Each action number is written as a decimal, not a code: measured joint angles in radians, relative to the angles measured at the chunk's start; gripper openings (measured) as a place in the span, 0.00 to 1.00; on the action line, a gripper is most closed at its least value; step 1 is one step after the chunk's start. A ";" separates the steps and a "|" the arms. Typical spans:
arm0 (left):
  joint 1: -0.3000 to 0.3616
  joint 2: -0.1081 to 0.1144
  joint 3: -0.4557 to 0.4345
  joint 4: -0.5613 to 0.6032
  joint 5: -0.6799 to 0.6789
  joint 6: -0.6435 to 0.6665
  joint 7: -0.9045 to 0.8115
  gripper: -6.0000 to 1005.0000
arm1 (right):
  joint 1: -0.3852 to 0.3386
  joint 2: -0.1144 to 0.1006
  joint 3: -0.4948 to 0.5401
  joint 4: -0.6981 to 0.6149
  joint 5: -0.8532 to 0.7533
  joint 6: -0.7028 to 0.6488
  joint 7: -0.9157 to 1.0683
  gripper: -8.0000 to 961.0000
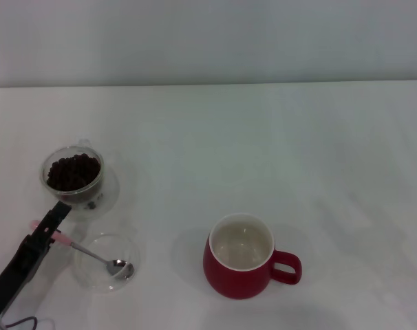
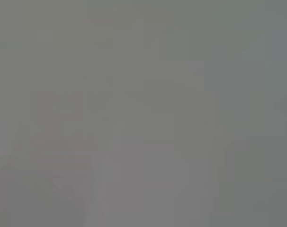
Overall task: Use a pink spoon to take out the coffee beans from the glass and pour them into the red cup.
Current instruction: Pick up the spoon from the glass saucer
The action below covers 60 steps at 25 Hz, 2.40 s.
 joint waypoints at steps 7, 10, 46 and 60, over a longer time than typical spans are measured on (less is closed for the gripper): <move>0.005 -0.001 0.000 0.008 0.007 0.007 0.010 0.83 | -0.008 0.004 0.002 0.005 0.000 0.002 0.000 0.70; 0.009 0.000 0.000 0.012 0.007 0.008 0.010 0.82 | -0.009 0.005 0.002 0.007 0.000 0.003 0.001 0.70; 0.017 0.005 0.032 0.051 -0.003 0.000 -0.011 0.13 | 0.000 0.008 -0.010 0.030 0.000 -0.033 0.000 0.70; 0.093 0.010 0.131 0.242 0.008 0.175 -0.009 0.13 | 0.010 0.008 -0.031 0.050 0.000 -0.036 -0.008 0.70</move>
